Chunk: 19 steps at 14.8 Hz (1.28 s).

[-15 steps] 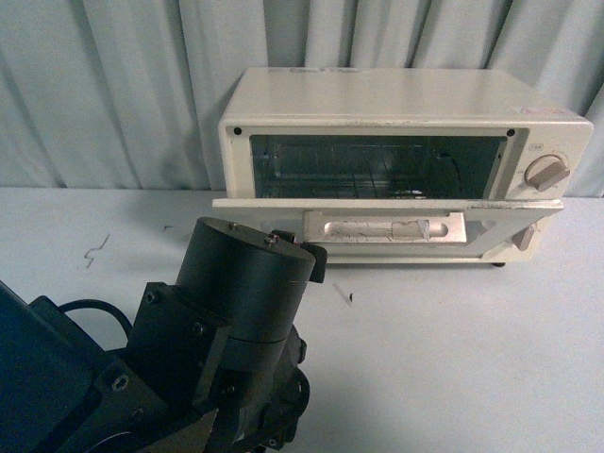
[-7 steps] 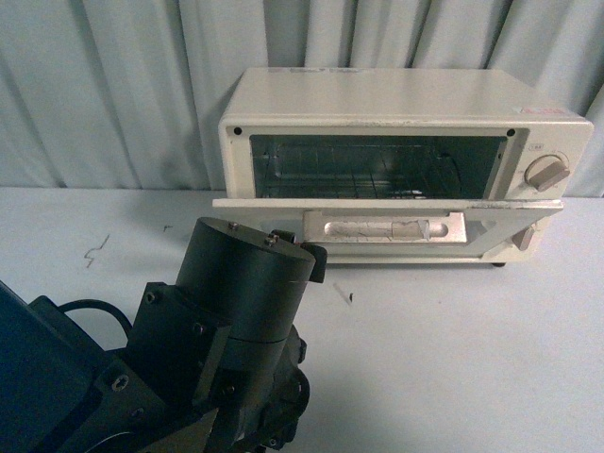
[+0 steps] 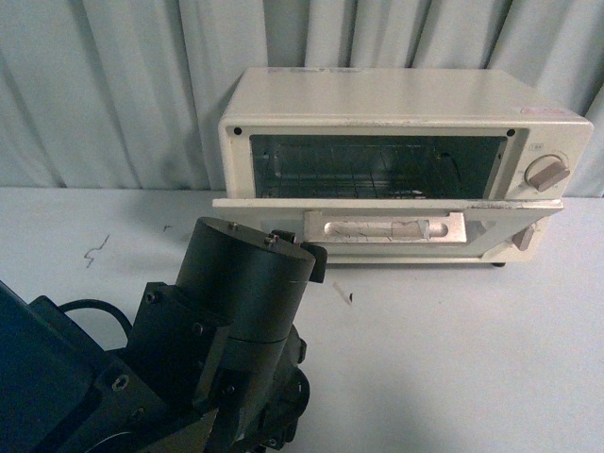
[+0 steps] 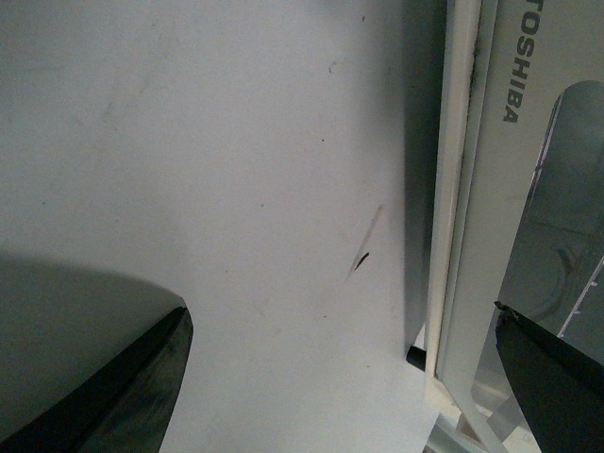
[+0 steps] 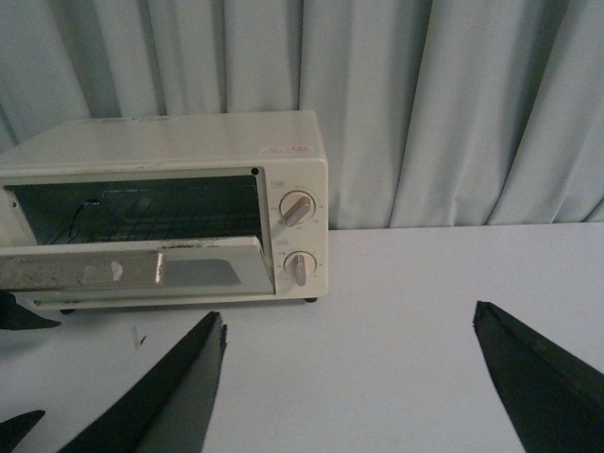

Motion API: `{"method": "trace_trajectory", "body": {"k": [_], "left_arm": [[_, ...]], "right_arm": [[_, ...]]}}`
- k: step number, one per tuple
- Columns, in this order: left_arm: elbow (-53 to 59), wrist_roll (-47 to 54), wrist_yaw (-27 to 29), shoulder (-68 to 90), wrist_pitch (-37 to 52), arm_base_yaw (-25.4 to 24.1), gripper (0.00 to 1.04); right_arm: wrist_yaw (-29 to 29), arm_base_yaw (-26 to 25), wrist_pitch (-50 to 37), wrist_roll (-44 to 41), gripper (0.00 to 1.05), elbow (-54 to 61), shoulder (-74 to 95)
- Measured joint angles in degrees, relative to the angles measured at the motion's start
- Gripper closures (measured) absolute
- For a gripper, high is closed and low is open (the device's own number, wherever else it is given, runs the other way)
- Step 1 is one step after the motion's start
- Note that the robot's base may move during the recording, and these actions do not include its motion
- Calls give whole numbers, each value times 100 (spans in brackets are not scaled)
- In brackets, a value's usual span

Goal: Open oven

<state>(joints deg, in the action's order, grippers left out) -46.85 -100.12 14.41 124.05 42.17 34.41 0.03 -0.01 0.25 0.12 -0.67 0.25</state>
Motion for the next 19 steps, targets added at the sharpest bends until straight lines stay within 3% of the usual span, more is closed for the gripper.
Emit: {"method": "trace_trajectory", "body": {"k": [1,2,4,6,8,9,10,12,13,14,15,19], "left_arm": [[-118,243,772,0,-365,125,7],[-125,682,2009,-2,-605,271,7],[437,1154,3558,-208,-660,409,7],[962,1141,4258,-660,-721,461,7],[1423,855,4551,-1091,-831,459,7],[1718,1021,4291,-999,-87,411,10],[2129,2127,3338,-516,1285,212,20],[3423,5198,1893,-225,2750,-522,41],[3821,6614,1473,-717,3119,-780,52],[4245,8693,831,-1633,3187,-1187,74],[4671,9617,348,-2758,3108,-1672,100],[4706,9908,-317,-5309,2896,-2315,103]], "right_arm": [[2,0,0,0,9,0,0],[-11,0,2,2,5,0,0],[0,-2,2,2,7,0,0],[-4,0,0,0,6,0,0],[-2,0,0,2,6,0,0],[-2,0,0,2,6,0,0],[-2,0,0,2,6,0,0],[26,-7,11,2,6,0,2],[-7,0,-17,2,6,0,0],[-15,0,-9,0,6,0,0],[0,0,-4,0,6,0,0],[-4,0,-2,0,6,0,0]]}}
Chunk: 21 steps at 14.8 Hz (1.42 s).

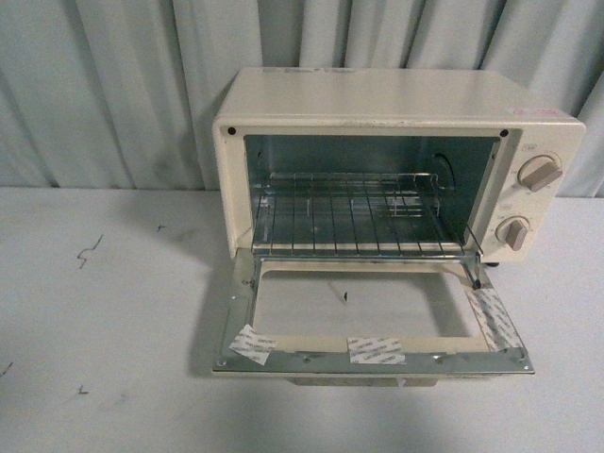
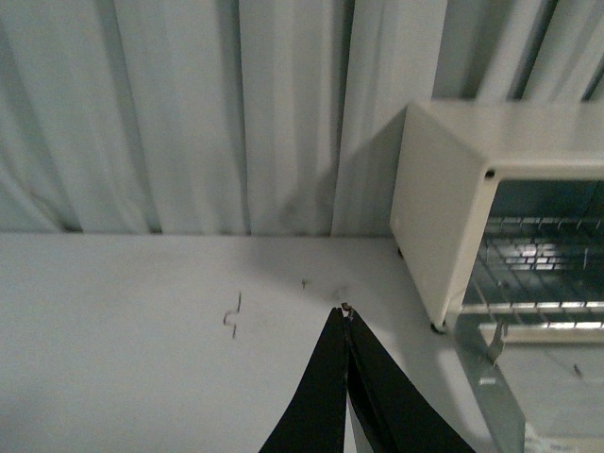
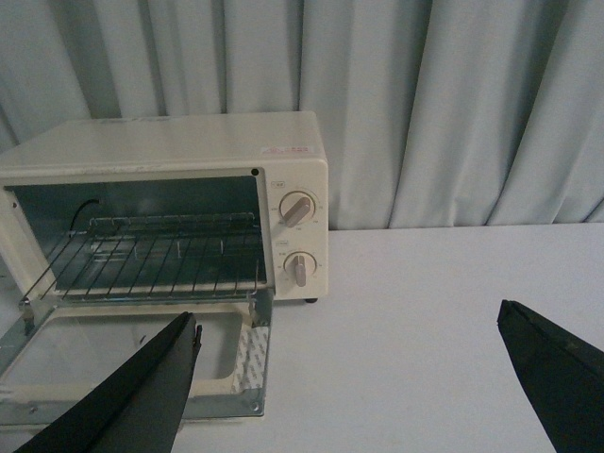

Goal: Open oven

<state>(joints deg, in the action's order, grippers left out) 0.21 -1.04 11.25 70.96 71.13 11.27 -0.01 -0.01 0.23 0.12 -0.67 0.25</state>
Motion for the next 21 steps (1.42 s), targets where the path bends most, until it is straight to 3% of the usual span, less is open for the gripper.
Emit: {"method": "trace_trajectory", "body": {"k": [5,6,7,10,21], "left_arm": [[0,2,-516,-2887,-2680,-522,103],[-2,4,-960,-3381,-3193,-887,103],[-4,0,-1010,-3845,-3665,-1176,103],[-48,4,-1126,-4778,-4802,-1115,103],[-50,4,-1123,-6076,-6098,-1115,103]], "right_arm": [[0,0,0,0,6,0,0],[0,0,0,0,6,0,0],[0,0,-2,0,6,0,0],[0,0,0,0,6,0,0],[0,0,0,0,6,0,0]]}}
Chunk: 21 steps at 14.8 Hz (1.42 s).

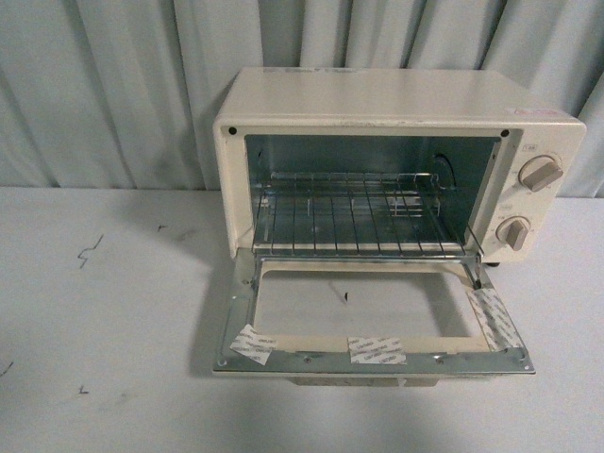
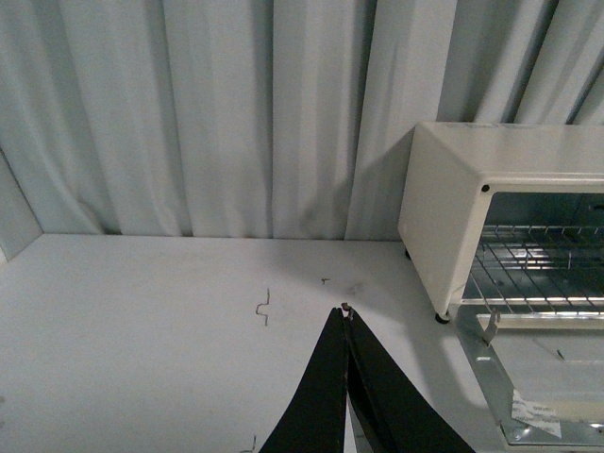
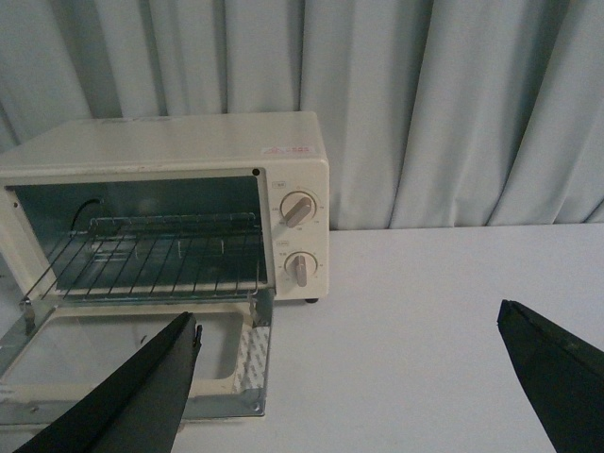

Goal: Open oven

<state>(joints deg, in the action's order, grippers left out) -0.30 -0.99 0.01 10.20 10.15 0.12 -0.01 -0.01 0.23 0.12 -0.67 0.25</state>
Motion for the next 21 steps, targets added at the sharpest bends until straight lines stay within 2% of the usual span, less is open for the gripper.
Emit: {"method": "trace_trajectory", "body": {"k": [1,2,9,12,14,18,21], "left_arm": [[-4,-2,0,-133,-203,0,103],[-7,0,-7,-763,-1062,0,103],[-7,-2,0,-977,-1034,-2,101],[-7,0,0,-977,-1034,-2,59],[-7,0,0,-977,-1034,-2,52],[-7,0,0,-977,-1034,-2,6],[-7,2,0,-977,-1034,-2,7]], "right_arm": [[0,0,0,0,6,0,0],[4,0,0,0,6,0,0],[0,0,0,2,6,0,0],[0,0,0,2,6,0,0],[0,0,0,2,6,0,0],[0,0,0,0,6,0,0],[2,0,0,0,6,0,0]]}}
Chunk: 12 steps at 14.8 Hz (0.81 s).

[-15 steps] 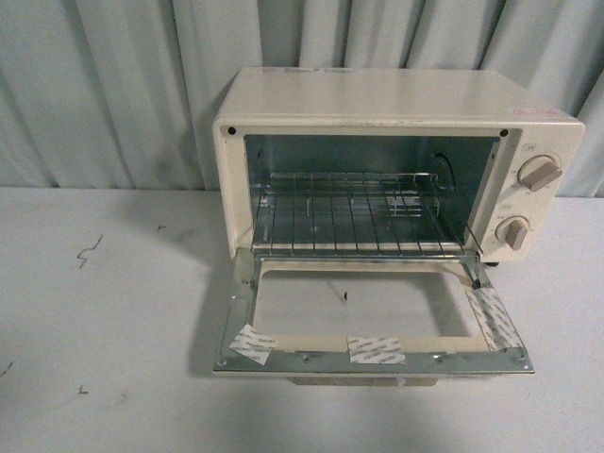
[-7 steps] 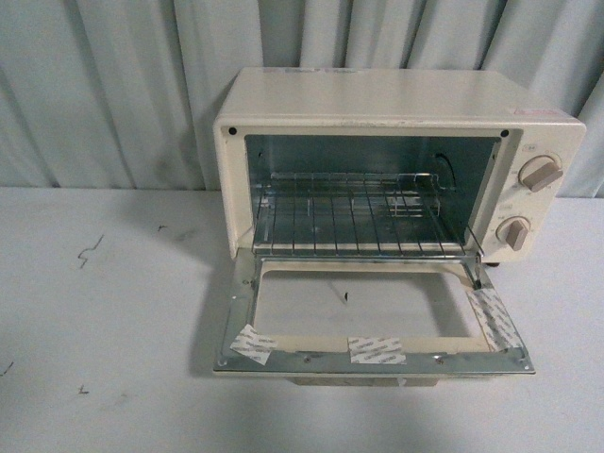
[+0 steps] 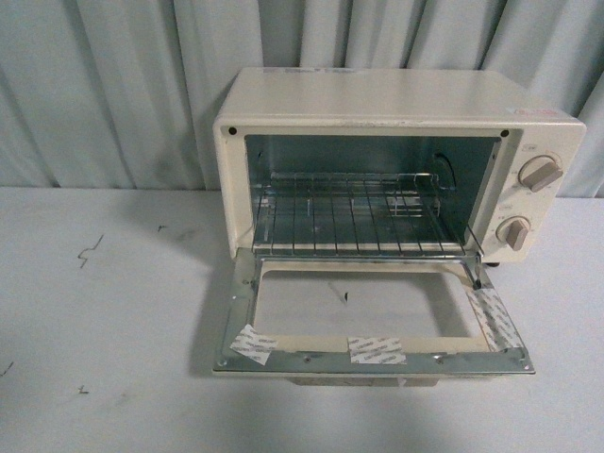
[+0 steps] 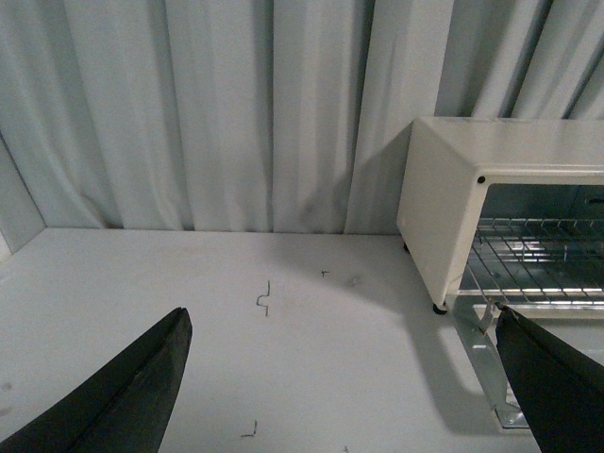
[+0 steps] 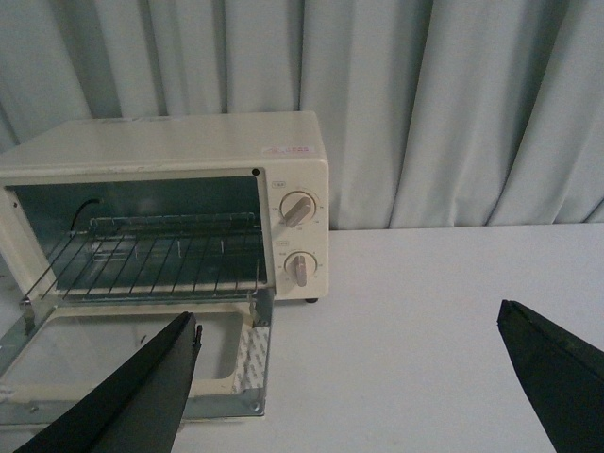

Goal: Open oven

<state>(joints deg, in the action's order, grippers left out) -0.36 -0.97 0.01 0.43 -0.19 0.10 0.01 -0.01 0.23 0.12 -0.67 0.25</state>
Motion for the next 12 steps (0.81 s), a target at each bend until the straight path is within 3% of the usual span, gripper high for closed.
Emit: {"method": "trace_trajectory", "body": {"k": [12], "left_arm": [[0,0,0,0,0,0,7]], "right_arm": [[-2,0,0,0,6,0,0]]}}
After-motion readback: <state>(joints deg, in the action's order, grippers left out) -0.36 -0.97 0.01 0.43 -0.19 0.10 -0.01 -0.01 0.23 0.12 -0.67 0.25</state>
